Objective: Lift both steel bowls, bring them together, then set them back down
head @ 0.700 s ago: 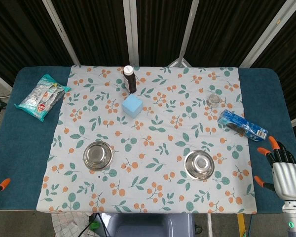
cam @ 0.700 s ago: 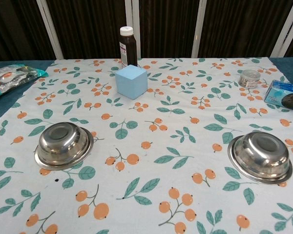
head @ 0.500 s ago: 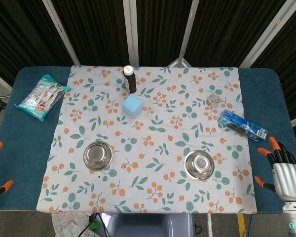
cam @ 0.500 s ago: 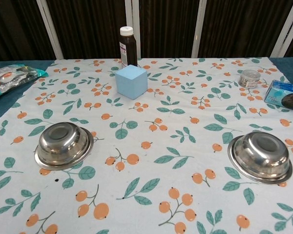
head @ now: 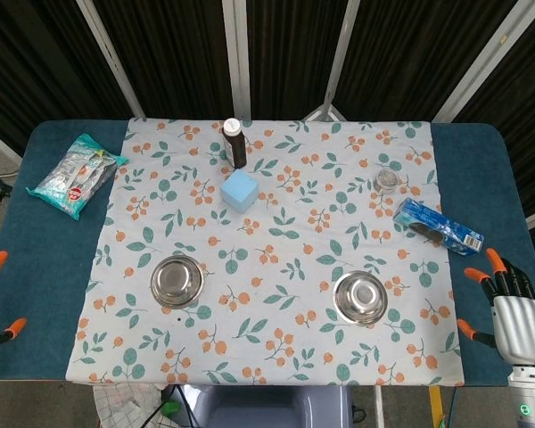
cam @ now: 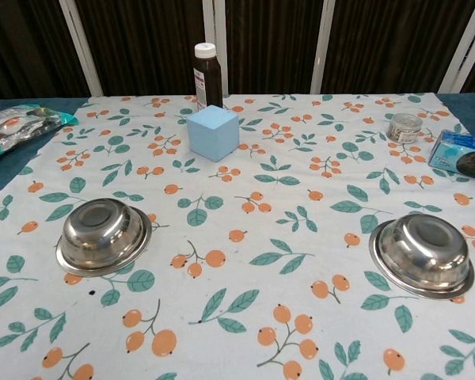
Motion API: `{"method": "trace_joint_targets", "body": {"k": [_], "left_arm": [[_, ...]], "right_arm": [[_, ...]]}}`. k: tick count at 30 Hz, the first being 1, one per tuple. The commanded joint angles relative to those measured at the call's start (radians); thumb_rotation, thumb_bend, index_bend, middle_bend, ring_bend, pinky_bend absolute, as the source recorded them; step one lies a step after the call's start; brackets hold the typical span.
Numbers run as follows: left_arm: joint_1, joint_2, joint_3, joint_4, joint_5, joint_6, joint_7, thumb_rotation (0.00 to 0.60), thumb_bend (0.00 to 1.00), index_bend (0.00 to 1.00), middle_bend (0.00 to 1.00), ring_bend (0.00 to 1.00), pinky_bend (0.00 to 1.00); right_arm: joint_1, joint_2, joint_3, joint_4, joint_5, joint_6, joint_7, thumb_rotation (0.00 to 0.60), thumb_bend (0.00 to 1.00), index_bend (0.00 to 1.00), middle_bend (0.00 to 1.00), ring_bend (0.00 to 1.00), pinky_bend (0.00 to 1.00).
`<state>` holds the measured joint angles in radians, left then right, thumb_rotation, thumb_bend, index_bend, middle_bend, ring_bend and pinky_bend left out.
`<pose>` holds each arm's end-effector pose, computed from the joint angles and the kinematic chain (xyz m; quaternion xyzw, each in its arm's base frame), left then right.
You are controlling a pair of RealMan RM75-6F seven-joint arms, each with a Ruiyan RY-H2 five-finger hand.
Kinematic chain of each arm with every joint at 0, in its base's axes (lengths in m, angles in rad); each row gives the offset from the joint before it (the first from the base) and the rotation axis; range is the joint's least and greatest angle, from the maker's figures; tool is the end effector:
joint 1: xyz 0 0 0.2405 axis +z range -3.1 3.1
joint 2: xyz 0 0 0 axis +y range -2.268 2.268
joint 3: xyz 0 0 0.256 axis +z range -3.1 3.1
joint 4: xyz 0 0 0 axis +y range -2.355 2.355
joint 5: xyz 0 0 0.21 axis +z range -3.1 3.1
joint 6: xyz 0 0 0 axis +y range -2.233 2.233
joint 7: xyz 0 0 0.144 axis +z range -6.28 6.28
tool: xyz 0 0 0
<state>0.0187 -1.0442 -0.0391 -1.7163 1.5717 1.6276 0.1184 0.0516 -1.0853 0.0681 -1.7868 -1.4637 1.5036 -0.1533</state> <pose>-0.2961 0.1460 0.1868 -0.5855 -0.3378 -0.3829 0.6296 -0.2864 -0.1723 0.1614 0.5780 -0.3926 0.3794 0.6065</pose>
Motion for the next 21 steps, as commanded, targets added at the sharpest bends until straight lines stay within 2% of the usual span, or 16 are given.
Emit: {"method": "trace_joint_targets", "body": {"k": [1, 8, 12, 17, 21], "left_arm": [[0.001, 0.003, -0.003, -0.002, 0.004, 0.009, -0.007, 0.6, 0.02, 0.01, 0.0, 0.0, 0.09], [-0.002, 0.005, -0.011, 0.002, -0.01, 0.008, -0.03, 0.6, 0.02, 0.01, 0.0, 0.0, 0.09], [-0.001, 0.001, -0.011, 0.001, -0.002, 0.016, -0.028, 0.6, 0.02, 0.01, 0.0, 0.0, 0.09], [0.001, 0.006, -0.005, 0.004, 0.007, 0.019, -0.035, 0.6, 0.02, 0.01, 0.0, 0.0, 0.09], [0.001, 0.01, -0.006, 0.004, -0.001, 0.016, -0.041, 0.6, 0.02, 0.01, 0.0, 0.0, 0.09]], "right_arm": [[0.001, 0.009, -0.012, -0.029, 0.005, -0.025, 0.021, 0.6, 0.03, 0.27, 0.02, 0.08, 0.09], [0.024, 0.011, -0.039, -0.082, 0.026, -0.109, -0.005, 0.6, 0.03, 0.25, 0.02, 0.08, 0.09], [0.061, -0.03, -0.046, -0.094, 0.032, -0.171, -0.098, 0.6, 0.03, 0.24, 0.02, 0.08, 0.09], [0.111, -0.097, -0.026, -0.078, 0.06, -0.22, -0.232, 0.6, 0.03, 0.24, 0.02, 0.08, 0.09], [0.154, -0.167, -0.008, -0.066, 0.135, -0.276, -0.333, 0.6, 0.03, 0.23, 0.02, 0.08, 0.09]]}}
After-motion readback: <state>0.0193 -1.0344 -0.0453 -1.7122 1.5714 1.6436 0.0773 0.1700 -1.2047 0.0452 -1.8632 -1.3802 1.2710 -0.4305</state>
